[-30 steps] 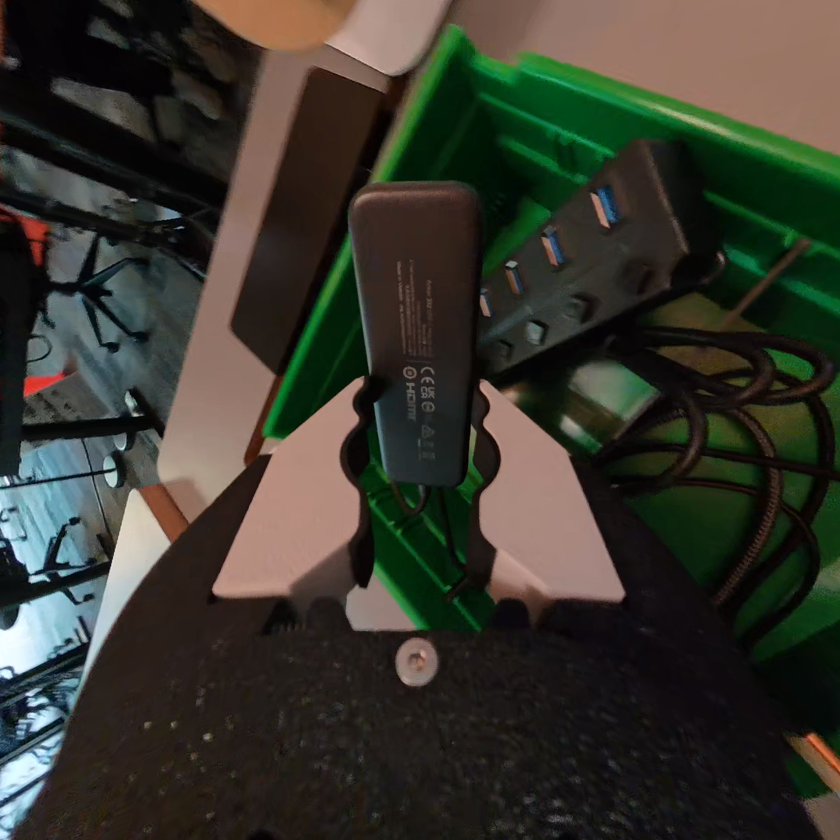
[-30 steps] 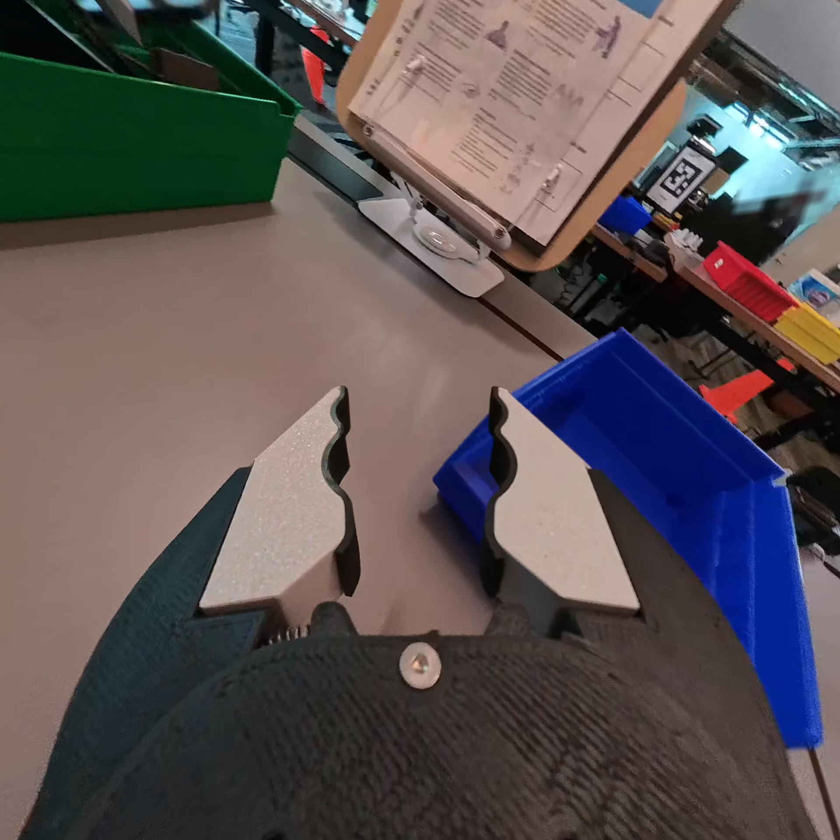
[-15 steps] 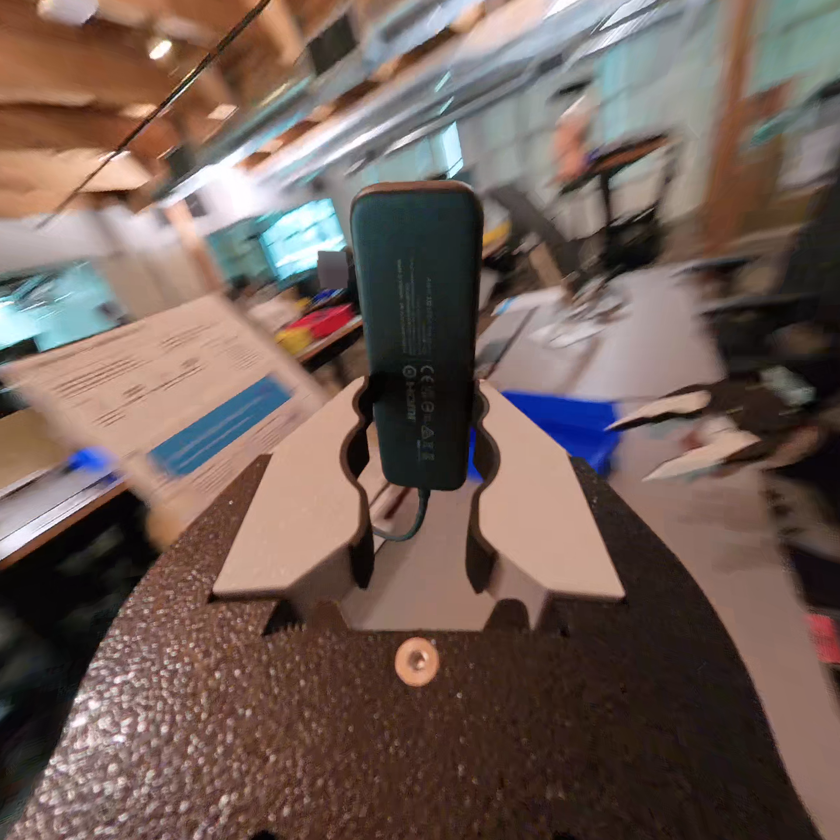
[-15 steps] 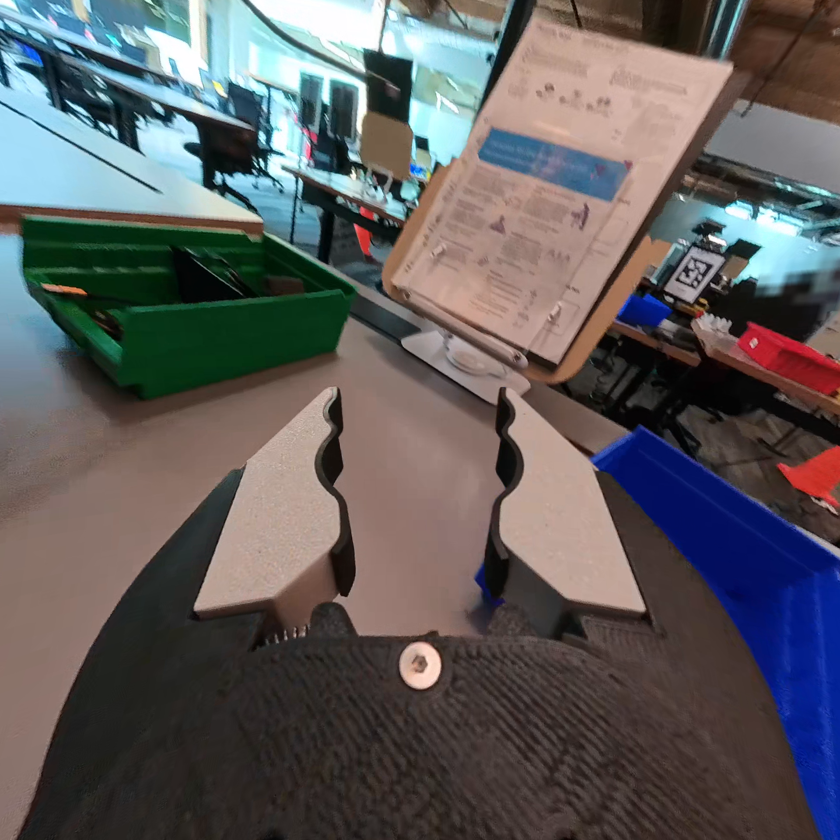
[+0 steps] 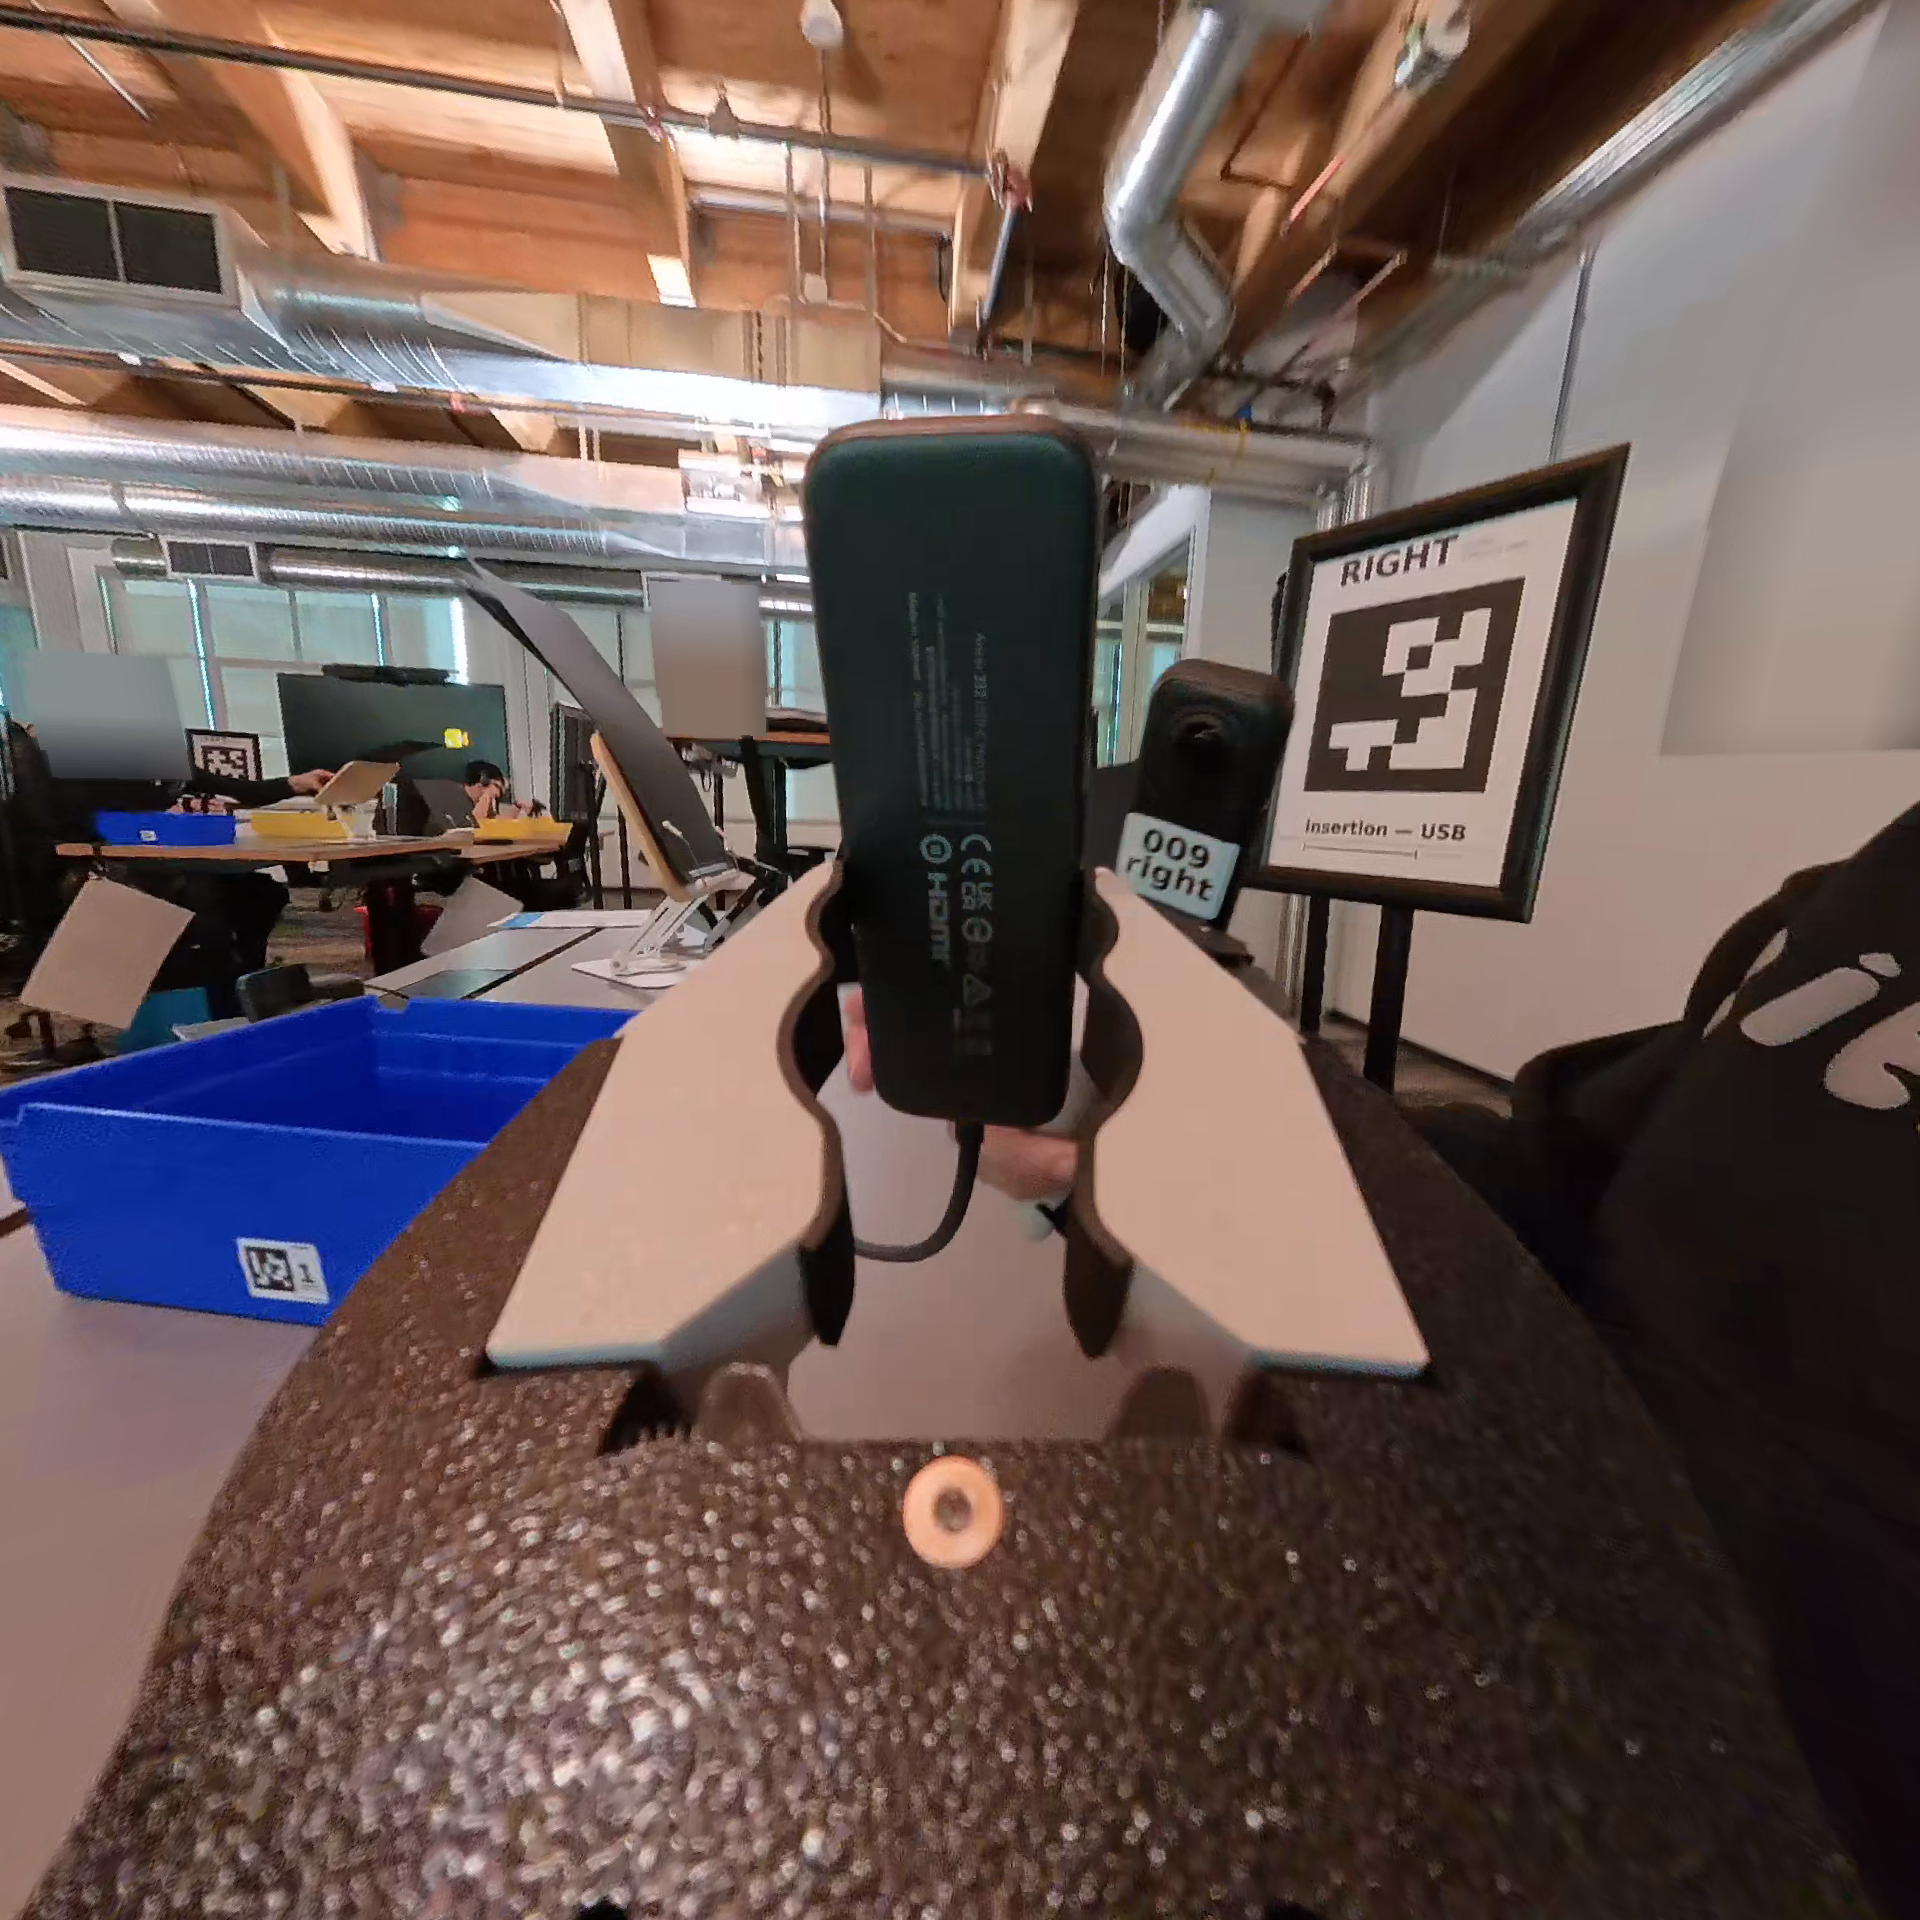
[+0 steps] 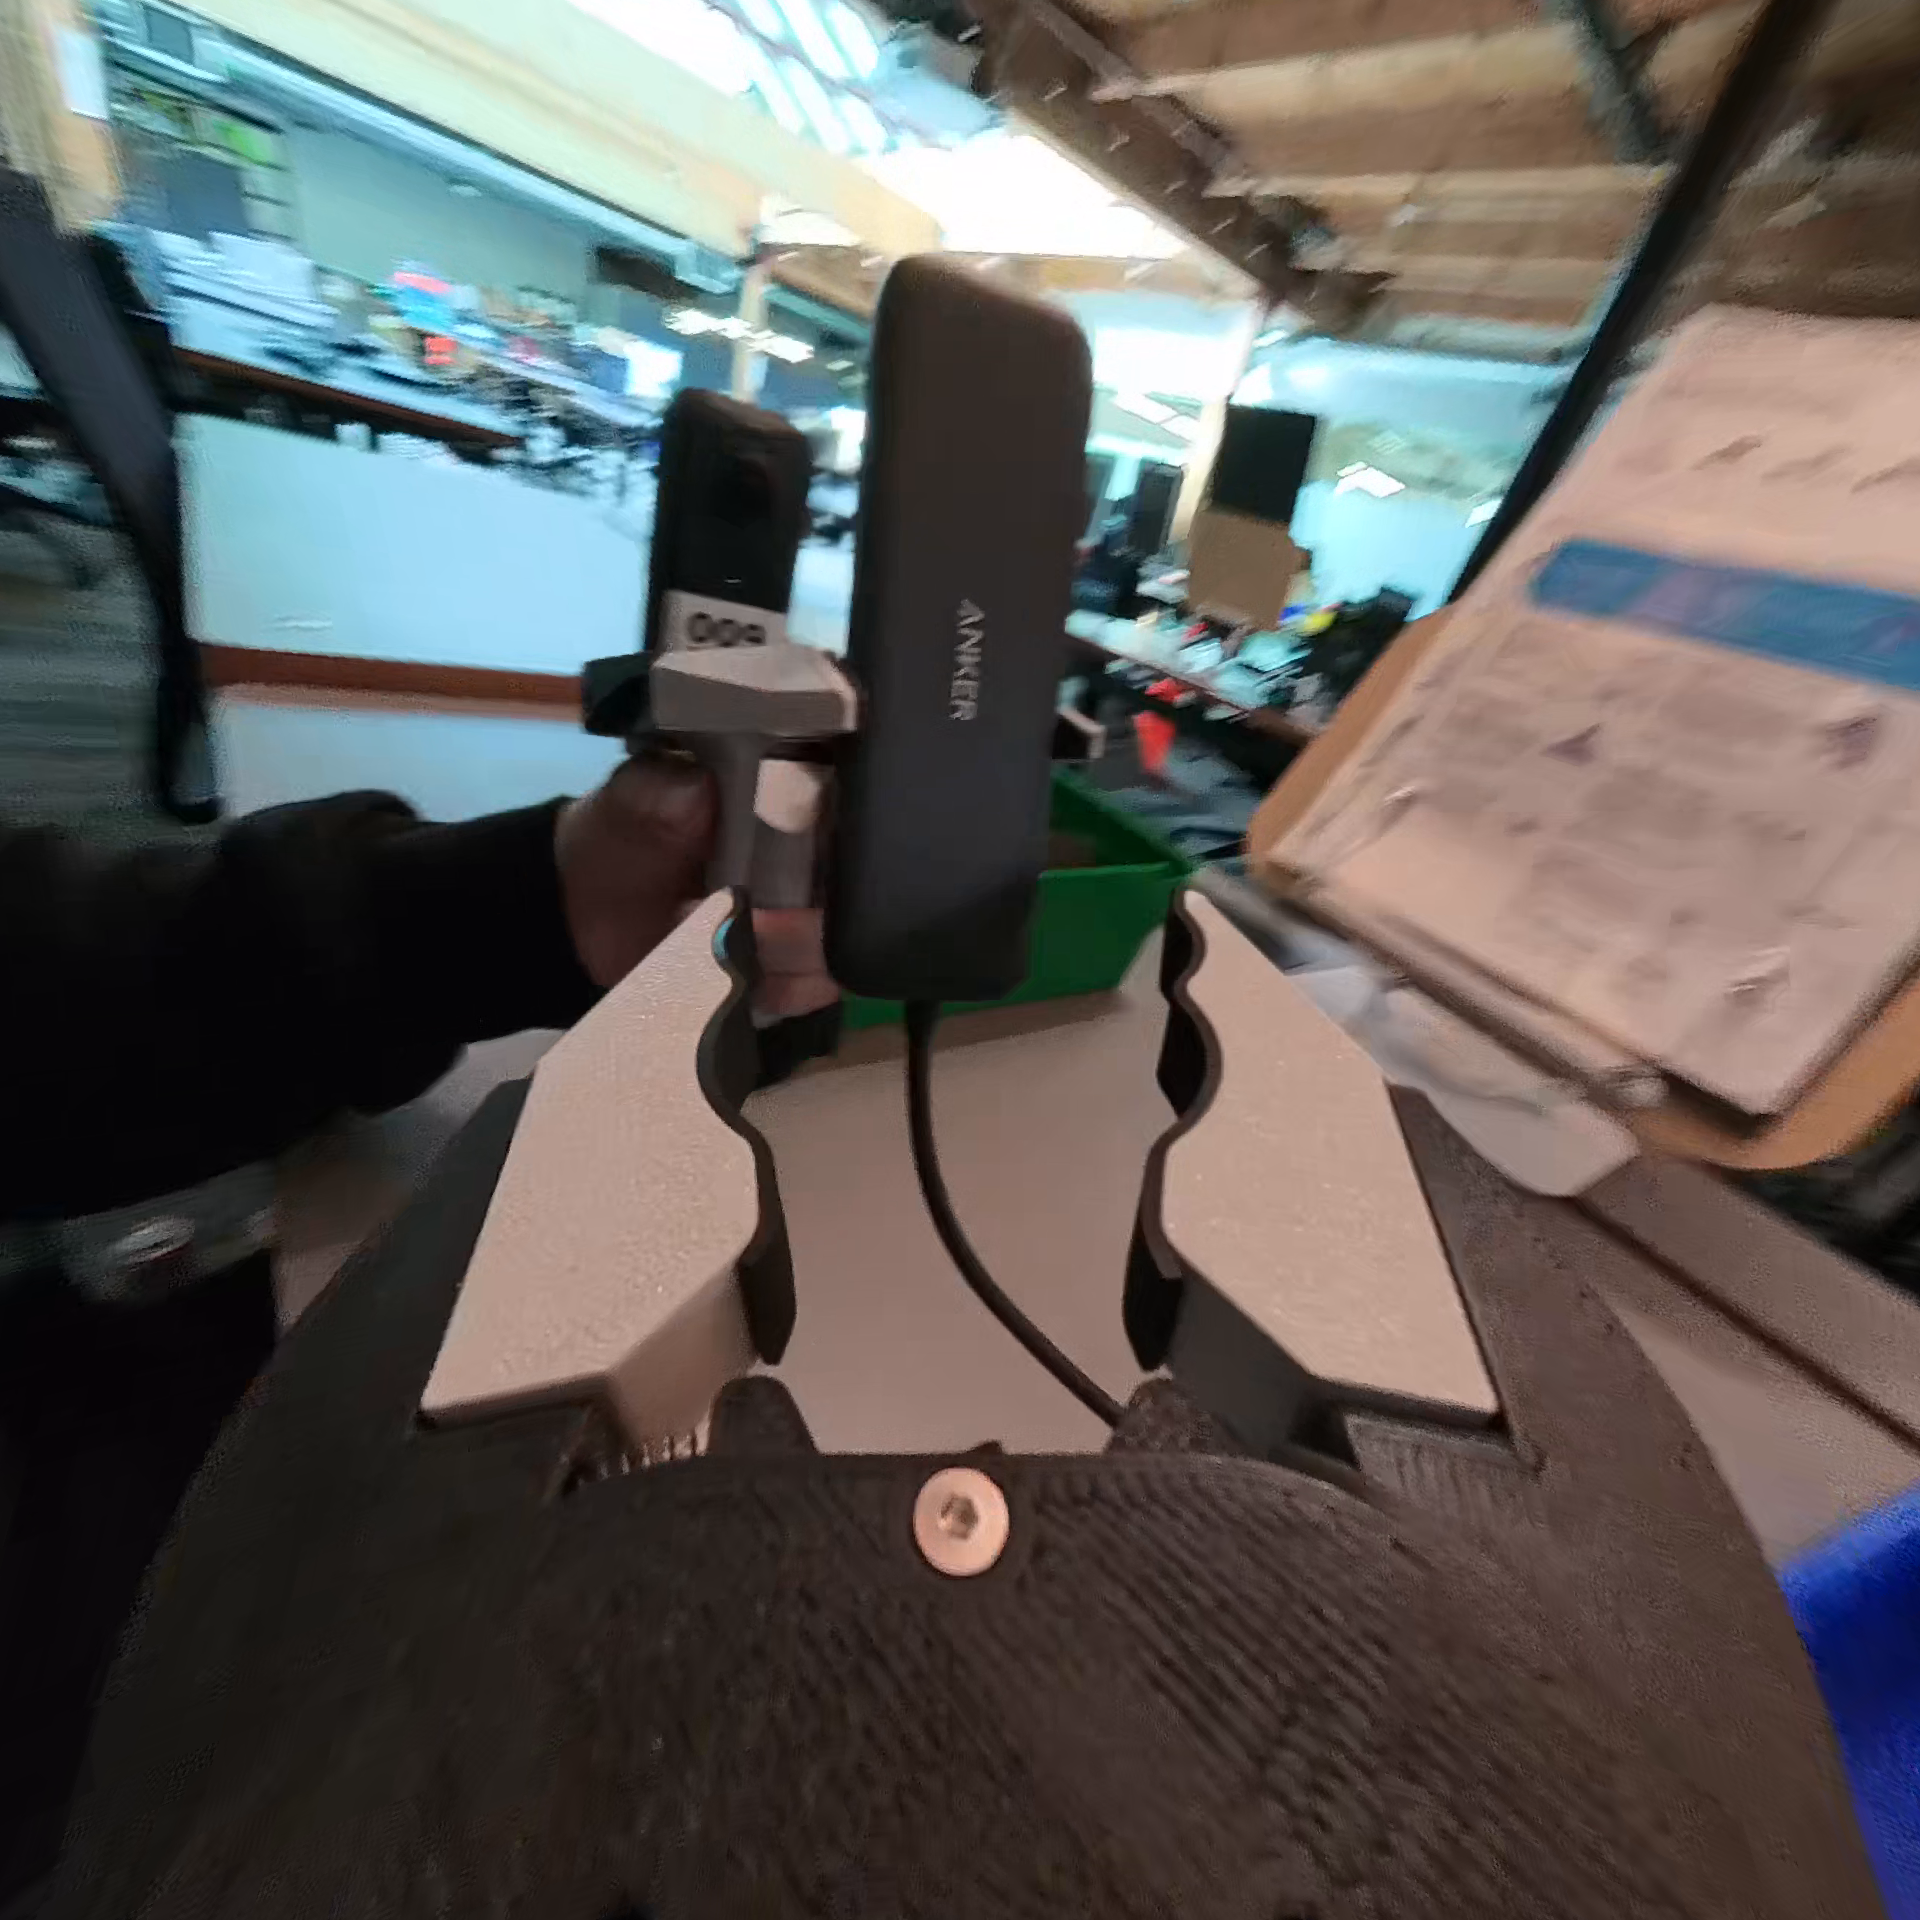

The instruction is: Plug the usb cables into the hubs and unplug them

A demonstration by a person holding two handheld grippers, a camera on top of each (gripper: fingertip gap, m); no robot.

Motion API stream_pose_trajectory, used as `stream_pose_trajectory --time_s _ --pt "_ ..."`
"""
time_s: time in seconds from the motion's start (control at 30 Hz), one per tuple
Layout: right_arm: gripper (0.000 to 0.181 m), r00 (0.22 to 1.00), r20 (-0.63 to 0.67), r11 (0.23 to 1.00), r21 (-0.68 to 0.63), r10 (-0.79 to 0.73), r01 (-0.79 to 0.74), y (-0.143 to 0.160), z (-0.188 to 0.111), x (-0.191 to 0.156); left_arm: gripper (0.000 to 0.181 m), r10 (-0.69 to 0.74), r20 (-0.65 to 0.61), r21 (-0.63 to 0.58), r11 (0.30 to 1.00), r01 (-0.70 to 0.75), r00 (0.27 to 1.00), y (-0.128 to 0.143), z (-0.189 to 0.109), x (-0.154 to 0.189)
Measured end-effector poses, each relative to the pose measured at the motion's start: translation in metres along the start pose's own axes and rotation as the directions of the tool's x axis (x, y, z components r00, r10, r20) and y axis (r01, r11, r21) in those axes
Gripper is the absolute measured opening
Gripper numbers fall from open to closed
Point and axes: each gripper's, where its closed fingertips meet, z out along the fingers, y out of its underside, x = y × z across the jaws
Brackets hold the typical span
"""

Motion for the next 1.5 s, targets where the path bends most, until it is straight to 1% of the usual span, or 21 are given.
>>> stream_pose_trajectory --time_s 0.03,0.1,0.13,0.27,0.33,0.37,0.47,0.57,0.67,0.73,0.8,0.87,0.97,1.0,1.1,1.17,1.23,1.33,1.37,1.4,1.5 --pt "0.073 0.999 0.048 0.999 -0.02 0.026 -0.025 0.01 0.003 -0.006 0.041 -0.011 0.006 0.015 1.0 0.011 1.0 0.006 -0.001 -0.001" --pt "0.049 0.997 0.062 0.998 -0.046 0.05 -0.047 0.025 0.009 -0.006 0.041 -0.037 0.018 0.002 0.999 0.037 0.999 0.016 -0.001 -0.006" --pt "0.044 0.994 0.076 0.996 -0.055 0.073 -0.069 0.029 0.011 -0.006 0.041 -0.038 0.028 -0.015 0.999 0.038 0.999 0.018 -0.002 -0.009" --pt "0.044 0.988 0.105 0.991 -0.079 0.116 -0.108 0.038 0.014 -0.004 0.041 -0.051 0.081 -0.058 0.997 0.056 0.995 0.025 -0.01 -0.017" --pt "0.044 0.997 0.004 0.992 -0.1 0.079 -0.079 0.043 0.013 0.013 0.043 -0.053 0.195 -0.088 0.994 0.071 0.979 0.023 -0.02 -0.033" --pt "0.044 0.996 -0.077 0.99 -0.124 0.054 -0.063 0.047 0.009 0.027 0.053 -0.046 0.256 -0.103 0.992 0.075 0.965 0.02 -0.026 -0.041" --pt "0.044 0.947 -0.31 0.971 -0.238 -0.09 0.014 0.061 -0.007 0.068 0.065 -0.049 0.446 -0.241 0.955 0.172 0.893 0.031 -0.048 -0.064" --pt "0.043 0.89 -0.359 0.917 -0.373 -0.282 0.14 0.073 -0.013 0.078 0.066 -0.079 0.542 -0.334 0.893 0.301 0.836 0.053 -0.055 -0.067" --pt "0.043 0.844 -0.349 0.876 -0.41 -0.407 0.253 0.073 -0.004 0.066 0.062 -0.18 0.58 -0.296 0.862 0.412 0.794 0.071 -0.047 -0.067" --pt "0.043 0.822 -0.318 0.845 -0.431 -0.472 0.318 0.075 0.004 0.053 0.055 -0.308 0.556 -0.218 0.843 0.492 0.773 0.078 -0.039 -0.065" --pt "0.042 0.807 -0.33 0.847 -0.4 -0.489 0.35 0.071 0.008 0.044 0.054 -0.453 0.532 -0.155 0.778 0.609 0.715 0.09 -0.035 -0.065" --pt "0.042 0.808 -0.308 0.846 -0.369 -0.502 0.385 0.068 0.011 0.037 0.051 -0.617 0.423 -0.088 0.701 0.707 0.664 0.09 -0.027 -0.057" --pt "0.043 0.827 -0.312 0.866 -0.347 -0.468 0.36 0.07 0.009 0.038 0.012 -0.779 0.263 0.059 0.601 0.797 0.569 0.079 -0.023 -0.06" --pt "0.043 0.834 -0.315 0.877 -0.329 -0.453 0.351 0.071 0.008 0.039 0.011 -0.802 0.228 0.067 0.578 0.813 0.552 0.079 -0.021 -0.06" --pt "0.044 0.851 -0.319 0.893 -0.316 -0.417 0.32 0.081 0.005 0.042 0.009 -0.807 0.245 0.093 0.571 0.816 0.537 0.087 -0.02 -0.065" --pt "0.054 0.876 -0.373 0.951 -0.179 -0.304 0.254 0.07 0.002 0.042 0.009 -0.852 0.183 0.142 0.516 0.845 0.49 0.084 -0.017 -0.065" --pt "0.065 0.9 -0.397 0.984 -0.078 -0.18 0.163 0.062 -0.001 0.044 0.009 -0.881 0.143 0.135 0.469 0.873 0.452 0.086 -0.014 -0.061" --pt "0.073 0.914 -0.378 0.989 -0.087 -0.144 0.12 0.068 -0.004 0.05 0.009 -0.919 0.062 0.099 0.393 0.914 0.388 0.084 -0.007 -0.051" --pt "0.069 0.928 -0.349 0.991 -0.071 -0.132 0.114 0.069 -0.005 0.048 0.009 -0.92 0.055 0.096 0.393 0.915 0.389 0.083 -0.005 -0.049" --pt "0.054 0.941 -0.314 0.992 -0.04 -0.129 0.122 0.066 -0.006 0.043 0.009 -0.92 0.054 0.098 0.392 0.915 0.388 0.081 -0.004 -0.049" --pt "0.045 0.929 -0.314 0.977 0.023 -0.195 0.212 0.055 -0.011 0.036 0.009 -0.928 0.048 0.097 0.372 0.923 0.369 0.081 -0.002 -0.047"
